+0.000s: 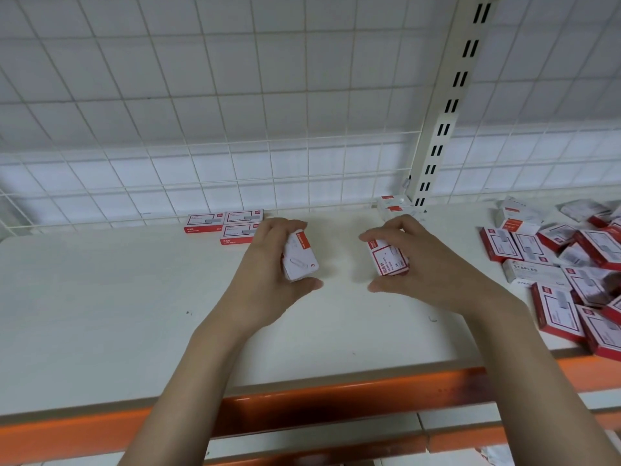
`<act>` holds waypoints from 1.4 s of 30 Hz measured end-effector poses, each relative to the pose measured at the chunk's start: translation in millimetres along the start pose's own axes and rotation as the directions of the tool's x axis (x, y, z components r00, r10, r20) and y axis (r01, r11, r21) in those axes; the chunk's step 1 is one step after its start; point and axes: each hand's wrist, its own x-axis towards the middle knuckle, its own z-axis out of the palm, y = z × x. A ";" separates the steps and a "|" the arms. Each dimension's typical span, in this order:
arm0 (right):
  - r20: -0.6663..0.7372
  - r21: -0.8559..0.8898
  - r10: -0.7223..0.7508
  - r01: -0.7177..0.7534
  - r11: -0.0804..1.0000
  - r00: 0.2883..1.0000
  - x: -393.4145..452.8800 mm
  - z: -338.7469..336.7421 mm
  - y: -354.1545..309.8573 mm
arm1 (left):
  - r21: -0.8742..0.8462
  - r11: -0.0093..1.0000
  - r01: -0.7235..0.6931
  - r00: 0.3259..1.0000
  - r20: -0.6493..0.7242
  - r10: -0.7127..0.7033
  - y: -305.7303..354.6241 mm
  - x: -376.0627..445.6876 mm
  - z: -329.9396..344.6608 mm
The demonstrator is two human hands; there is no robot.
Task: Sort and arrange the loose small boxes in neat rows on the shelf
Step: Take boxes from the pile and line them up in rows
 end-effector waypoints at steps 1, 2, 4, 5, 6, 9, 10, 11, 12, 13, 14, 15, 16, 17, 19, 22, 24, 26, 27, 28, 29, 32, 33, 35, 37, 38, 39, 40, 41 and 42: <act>0.009 0.030 0.013 -0.013 0.999 1.000 -0.9 0.1 0.7 | -0.014 1.000 0.008 1.000 0.004 -0.008 -0.6 -0.2 0.3; 0.019 0.057 0.024 -0.025 0.998 1.000 -2.1 0.2 1.4 | -0.035 0.999 0.016 1.000 0.013 -0.016 -0.6 -0.4 0.4; 0.023 0.051 0.044 -0.046 0.998 0.999 -3.7 0.5 2.4 | -0.064 0.998 0.029 0.999 0.041 -0.027 -0.4 -0.9 0.5; 0.020 0.031 0.054 -0.055 0.998 0.998 -4.2 0.3 2.7 | -0.070 0.997 0.032 0.998 0.053 -0.028 -0.3 -1.1 0.8; 0.013 0.016 0.061 -0.061 0.998 0.998 -4.4 -0.1 3.0 | -0.074 0.997 0.032 0.998 0.062 -0.027 -0.2 -1.2 0.9; -0.037 -0.012 0.053 -0.054 0.998 0.998 -4.5 -1.8 4.6 | -0.102 0.994 0.026 0.997 0.072 -0.019 0.7 0.1 2.0; -0.059 -0.024 0.046 -0.048 0.999 0.997 -4.6 -2.5 5.1 | -0.108 0.994 0.019 0.997 0.071 -0.011 1.4 0.8 2.7; -0.074 -0.035 0.043 -0.046 0.998 0.996 -4.7 -3.2 5.4 | -0.109 0.994 0.007 0.998 0.066 0.000 1.9 1.6 3.7; -0.085 -0.044 0.041 -0.045 0.998 0.996 -4.8 -3.8 5.9 | -0.109 0.994 -0.003 0.999 0.053 0.009 2.4 2.5 4.6; -0.094 -0.052 0.033 -0.038 0.998 0.995 -5.1 -4.6 6.3 | -0.110 0.994 -0.004 0.999 0.034 0.008 3.4 3.3 5.4; -0.103 -0.060 0.023 -0.029 0.998 0.994 -5.4 -5.5 7.0 | -0.115 0.993 0.008 1.000 0.014 -0.007 5.2 4.2 5.9; -0.114 -0.068 0.021 -0.029 0.997 0.993 -6.1 -6.6 7.6 | -0.118 0.993 0.025 1.000 -0.005 -0.026 7.5 5.1 6.2; -0.126 -0.078 0.031 -0.041 0.996 0.991 -6.9 -7.7 7.9 | -0.113 0.993 0.039 0.999 -0.023 -0.041 10.1 6.2 6.7; -0.139 -0.095 0.047 -0.060 0.994 0.989 -7.8 -8.9 8.3 | -0.103 0.994 0.048 0.998 -0.042 -0.052 12.2 7.2 7.4; -0.171 -0.139 0.070 -0.094 0.986 0.983 -9.3 -10.7 9.5 | -0.095 0.994 0.055 0.994 -0.085 -0.063 14.2 9.1 9.1; -0.223 -0.146 0.079 -0.113 0.983 0.972 -11.9 -13.1 13.4 | -0.037 0.999 -0.002 0.993 -0.117 -0.002 14.4 13.3 11.7; -0.249 -0.102 0.094 -0.123 0.987 0.964 -13.9 -15.6 16.8 | 0.016 0.998 -0.064 0.994 -0.091 0.065 13.4 16.0 14.6; -0.254 -0.100 0.081 -0.109 0.989 0.964 -15.7 -17.1 20.0 | 0.030 0.996 -0.083 0.994 -0.067 0.085 12.6 18.4 18.1; -0.253 -0.102 0.074 -0.103 0.989 0.965 -16.0 -17.3 21.7 | 0.024 0.997 -0.072 0.996 -0.054 0.073 12.5 19.4 19.7; -0.256 -0.096 0.071 -0.099 0.990 0.964 -16.0 -17.2 23.5 | 0.013 0.998 -0.055 0.998 -0.037 0.056 12.6 20.1 21.3; -0.263 -0.086 0.069 -0.095 0.992 0.962 -15.7 -17.2 25.0 | 0.003 0.999 -0.039 0.999 -0.017 0.039 12.6 20.9 22.9; -0.254 -0.077 0.085 -0.108 0.991 0.963 -15.1 -18.9 28.5 | -0.009 0.999 -0.048 0.999 0.025 0.048 11.9 23.0 28.0; -0.236 -0.074 0.103 -0.123 0.990 0.966 -15.4 -20.1 29.4 | -0.009 0.998 -0.057 0.998 0.026 0.058 11.9 23.8 29.5; -0.201 -0.083 0.123 -0.142 0.986 0.972 -16.7 -22.1 31.4 | -0.009 0.998 -0.065 0.998 0.020 0.065 11.6 26.1 32.1; -0.184 -0.091 0.135 -0.154 0.984 0.974 -17.8 -23.9 33.6 | 0.004 0.997 -0.082 0.997 0.010 0.082 11.3 29.4 33.9; -0.185 -0.091 0.139 -0.158 0.983 0.973 -18.0 -24.8 34.7 | 0.020 0.995 -0.101 0.995 0.007 0.100 11.0 31.3 34.5; -0.191 -0.097 0.140 -0.160 0.982 0.972 -18.0 -25.7 35.7 | 0.045 0.992 -0.121 0.993 0.008 0.121 10.9 33.6 35.0; -0.201 -0.108 0.138 -0.162 0.981 0.970 -17.9 -26.5 36.9 | 0.082 0.987 -0.137 0.991 0.010 0.136 10.6 36.4 35.6; -0.213 -0.120 0.134 -0.162 0.980 0.968 -17.9 -27.6 38.0 | 0.130 0.980 -0.148 0.989 0.009 0.148 10.3 40.1 36.5; -0.224 -0.128 0.130 -0.161 0.979 0.966 -18.0 -28.7 39.3 | 0.176 0.972 -0.153 0.988 0.003 0.155 10.0 44.7 37.5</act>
